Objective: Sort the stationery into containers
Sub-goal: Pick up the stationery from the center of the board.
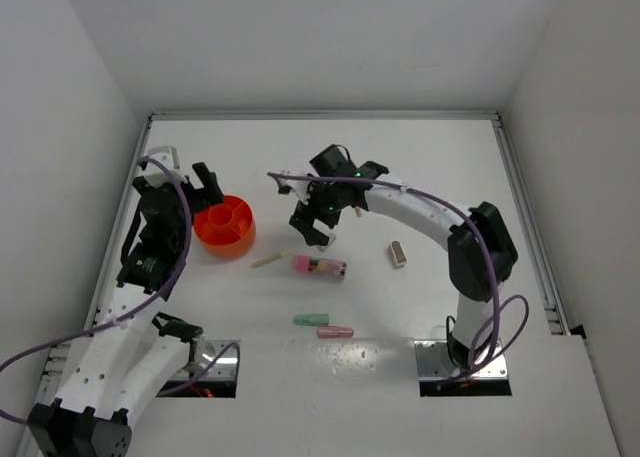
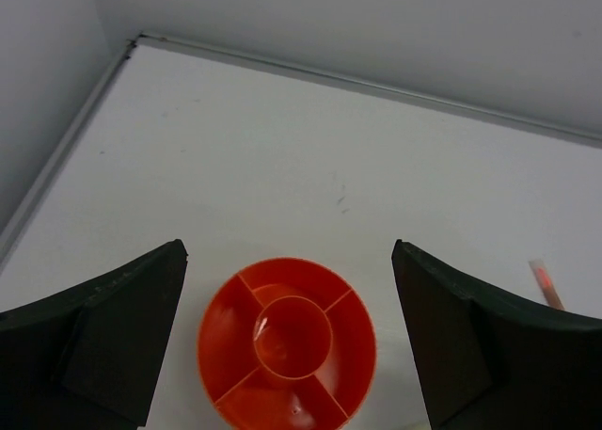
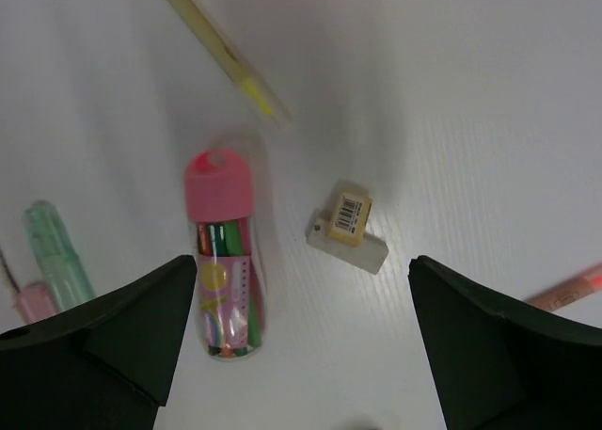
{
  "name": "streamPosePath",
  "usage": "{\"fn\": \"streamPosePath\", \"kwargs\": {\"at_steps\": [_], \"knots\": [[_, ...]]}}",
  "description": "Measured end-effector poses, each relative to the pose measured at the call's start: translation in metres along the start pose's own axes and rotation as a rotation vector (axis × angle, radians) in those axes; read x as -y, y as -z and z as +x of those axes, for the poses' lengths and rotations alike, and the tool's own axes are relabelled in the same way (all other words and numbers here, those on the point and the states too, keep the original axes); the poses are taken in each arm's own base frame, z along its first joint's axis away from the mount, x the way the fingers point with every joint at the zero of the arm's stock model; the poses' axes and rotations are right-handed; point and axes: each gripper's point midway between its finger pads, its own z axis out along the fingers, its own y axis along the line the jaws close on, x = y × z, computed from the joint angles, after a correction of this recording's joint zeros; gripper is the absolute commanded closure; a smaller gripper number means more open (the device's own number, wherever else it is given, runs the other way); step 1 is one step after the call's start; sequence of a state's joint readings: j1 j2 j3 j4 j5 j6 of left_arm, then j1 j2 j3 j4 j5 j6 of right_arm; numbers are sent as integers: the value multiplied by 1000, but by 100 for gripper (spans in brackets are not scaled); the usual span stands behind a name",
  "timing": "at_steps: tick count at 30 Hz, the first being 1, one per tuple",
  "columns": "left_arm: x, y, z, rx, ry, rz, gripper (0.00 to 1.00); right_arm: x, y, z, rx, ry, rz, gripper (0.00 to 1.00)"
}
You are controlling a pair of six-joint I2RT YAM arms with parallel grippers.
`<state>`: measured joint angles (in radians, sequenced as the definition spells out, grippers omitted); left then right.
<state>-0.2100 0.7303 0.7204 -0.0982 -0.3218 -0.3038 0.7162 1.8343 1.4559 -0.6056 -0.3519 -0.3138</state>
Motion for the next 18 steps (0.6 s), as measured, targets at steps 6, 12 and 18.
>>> {"fn": "streamPosePath", "kwargs": {"at_steps": [6,12,18], "knots": [[-43,12,-12,65,63,-241,3,-1,-32,13,-160,33,107,48],[-58,22,-23,119,106,-321,4,-20,-44,20,-233,52,109,51],[-60,23,-23,124,114,-335,4,-41,-53,31,-298,81,80,27]]}}
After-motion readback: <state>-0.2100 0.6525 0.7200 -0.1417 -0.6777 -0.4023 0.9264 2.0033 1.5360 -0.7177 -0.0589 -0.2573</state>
